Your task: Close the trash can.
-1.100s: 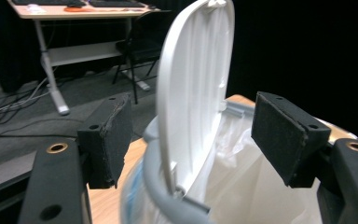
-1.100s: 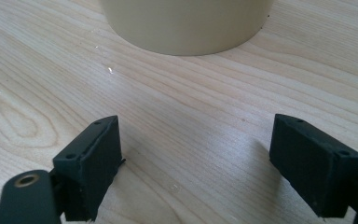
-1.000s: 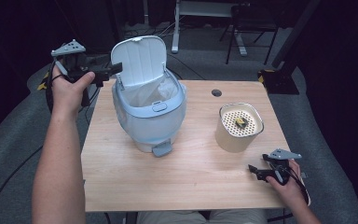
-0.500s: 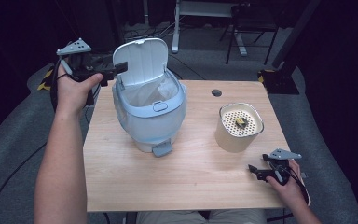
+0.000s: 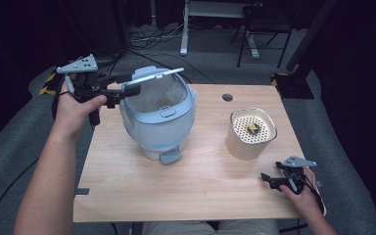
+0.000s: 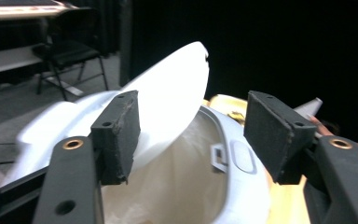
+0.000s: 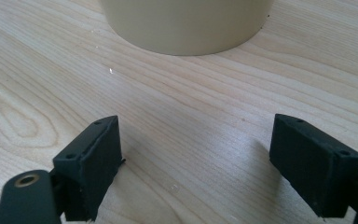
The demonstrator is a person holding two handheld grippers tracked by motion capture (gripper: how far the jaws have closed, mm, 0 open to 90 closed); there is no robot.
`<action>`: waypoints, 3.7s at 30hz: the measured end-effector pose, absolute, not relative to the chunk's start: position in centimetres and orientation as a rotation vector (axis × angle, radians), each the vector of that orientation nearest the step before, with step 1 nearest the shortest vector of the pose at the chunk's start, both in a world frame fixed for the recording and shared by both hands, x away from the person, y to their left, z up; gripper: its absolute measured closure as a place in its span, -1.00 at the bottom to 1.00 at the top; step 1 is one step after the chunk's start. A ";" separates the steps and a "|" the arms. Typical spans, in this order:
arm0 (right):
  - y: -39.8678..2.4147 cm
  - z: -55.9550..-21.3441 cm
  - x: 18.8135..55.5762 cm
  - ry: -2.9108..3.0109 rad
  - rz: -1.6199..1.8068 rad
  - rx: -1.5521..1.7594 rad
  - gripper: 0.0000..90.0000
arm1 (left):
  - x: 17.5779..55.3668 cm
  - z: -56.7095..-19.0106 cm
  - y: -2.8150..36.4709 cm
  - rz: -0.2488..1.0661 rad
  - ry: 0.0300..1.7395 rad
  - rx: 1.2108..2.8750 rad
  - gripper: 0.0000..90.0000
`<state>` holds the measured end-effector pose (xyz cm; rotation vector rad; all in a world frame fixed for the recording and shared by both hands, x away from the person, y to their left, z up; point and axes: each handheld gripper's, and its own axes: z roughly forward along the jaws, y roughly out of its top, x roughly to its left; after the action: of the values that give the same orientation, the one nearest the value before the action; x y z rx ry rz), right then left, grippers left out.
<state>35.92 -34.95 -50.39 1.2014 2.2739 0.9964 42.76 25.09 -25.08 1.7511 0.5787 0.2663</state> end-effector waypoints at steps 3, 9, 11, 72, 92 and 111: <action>-35.0 -50.4 35.9 2.274 0.996 1.201 -0.62 | 42.6 -25.6 24.4 0.221 0.555 1.776 -0.18; -35.0 -50.4 35.9 2.274 0.997 1.201 -0.62 | 42.9 -26.2 22.8 0.156 0.531 1.817 -0.19; -35.0 -50.4 35.9 2.276 0.995 1.199 -0.62 | 43.0 -26.5 22.3 0.138 0.531 1.829 -0.14; -34.9 -50.4 35.9 2.274 0.996 1.202 -0.62 | 39.8 -26.2 19.4 0.411 0.511 1.961 -0.13; -35.0 -50.4 36.0 2.279 0.997 1.196 -0.62 | 32.8 -27.6 19.1 0.329 0.367 1.878 -0.22; -34.9 -50.4 36.0 2.280 0.998 1.195 -0.63 | 31.6 -36.9 19.7 0.335 0.476 1.860 -0.21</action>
<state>35.99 -34.94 -50.40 1.1952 2.2800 0.9976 31.57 19.66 -36.86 1.8602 0.4758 0.3345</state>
